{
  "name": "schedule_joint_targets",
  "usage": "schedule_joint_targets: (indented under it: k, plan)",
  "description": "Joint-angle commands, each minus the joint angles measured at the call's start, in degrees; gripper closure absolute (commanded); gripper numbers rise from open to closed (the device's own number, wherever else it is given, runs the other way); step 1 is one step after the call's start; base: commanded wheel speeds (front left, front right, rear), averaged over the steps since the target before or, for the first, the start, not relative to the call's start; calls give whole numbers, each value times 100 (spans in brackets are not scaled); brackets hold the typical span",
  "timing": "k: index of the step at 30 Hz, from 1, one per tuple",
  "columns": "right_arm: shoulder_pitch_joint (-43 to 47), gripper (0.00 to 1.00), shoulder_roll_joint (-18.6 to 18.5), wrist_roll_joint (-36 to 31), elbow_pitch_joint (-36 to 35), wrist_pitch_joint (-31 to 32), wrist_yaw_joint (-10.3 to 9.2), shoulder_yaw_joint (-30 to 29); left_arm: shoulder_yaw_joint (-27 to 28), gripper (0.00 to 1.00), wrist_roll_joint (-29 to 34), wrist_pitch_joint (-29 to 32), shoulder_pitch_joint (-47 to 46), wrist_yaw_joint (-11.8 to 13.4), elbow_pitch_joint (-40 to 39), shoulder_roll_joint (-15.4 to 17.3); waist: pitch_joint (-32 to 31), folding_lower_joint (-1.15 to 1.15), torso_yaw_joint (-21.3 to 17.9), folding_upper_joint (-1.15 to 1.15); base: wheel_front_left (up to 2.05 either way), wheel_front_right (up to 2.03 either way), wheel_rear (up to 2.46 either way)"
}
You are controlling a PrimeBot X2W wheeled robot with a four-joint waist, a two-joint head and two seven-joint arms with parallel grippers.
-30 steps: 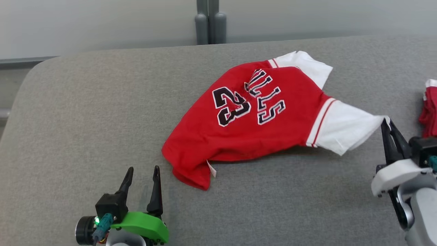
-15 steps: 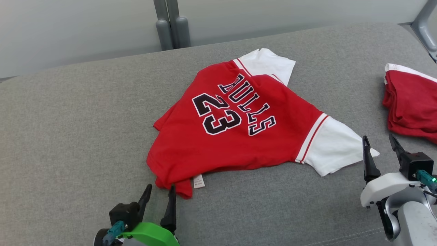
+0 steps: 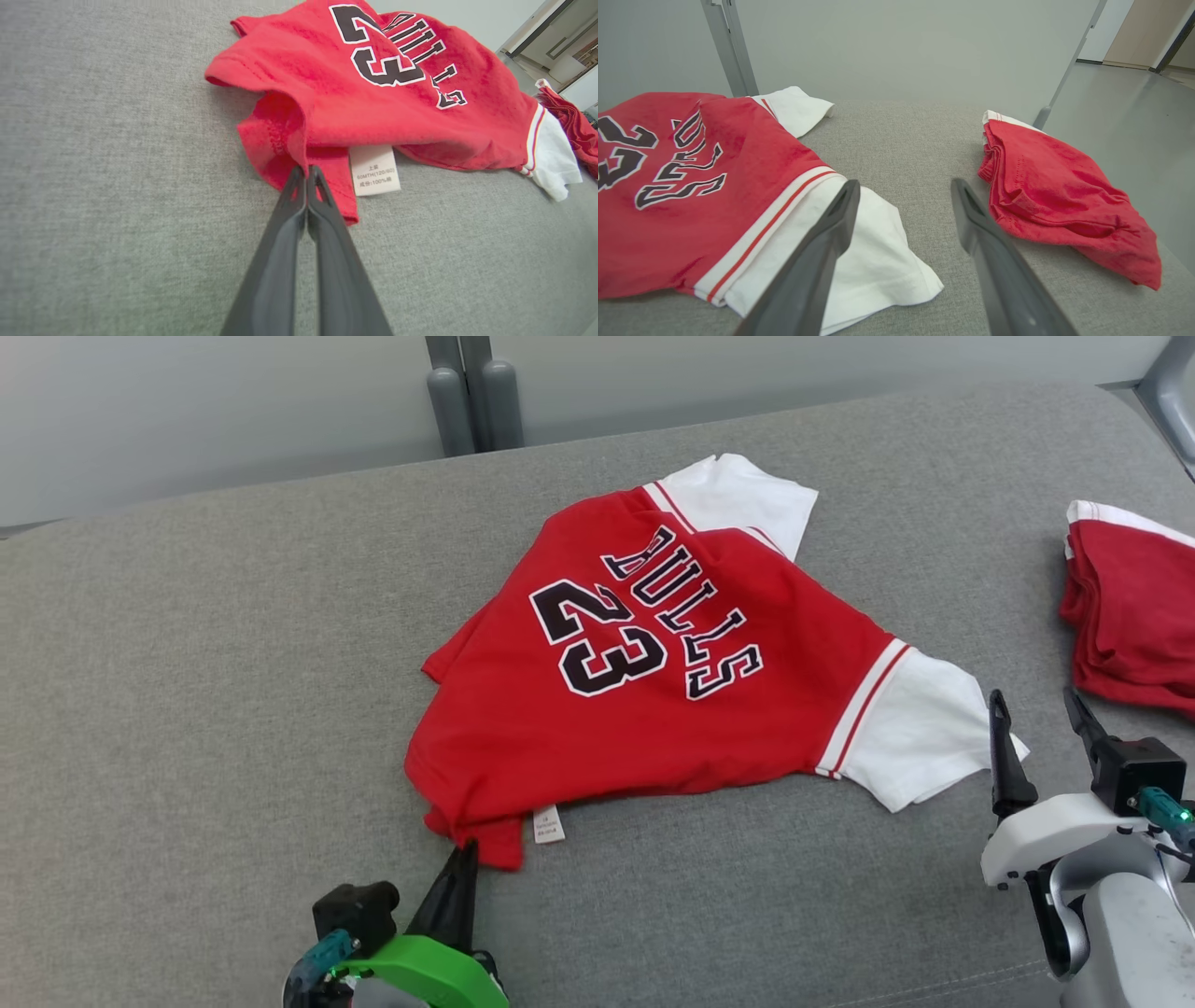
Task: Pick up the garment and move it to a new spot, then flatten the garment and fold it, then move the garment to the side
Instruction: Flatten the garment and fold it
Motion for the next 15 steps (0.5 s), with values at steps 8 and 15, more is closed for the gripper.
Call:
schedule_joint_targets:
  k: [8,15]
  plan:
    - [-63,0,72,62,-26,-13,-7,-155,835,100,405,-2,-206,-1,-217,28,-70,0,357,0,0,0,0]
    - [1,0,184,3,104,-13,-7,11,1324,38,1103,-2,-254,-149,168,202,-293,0,440,0,0,0,0]
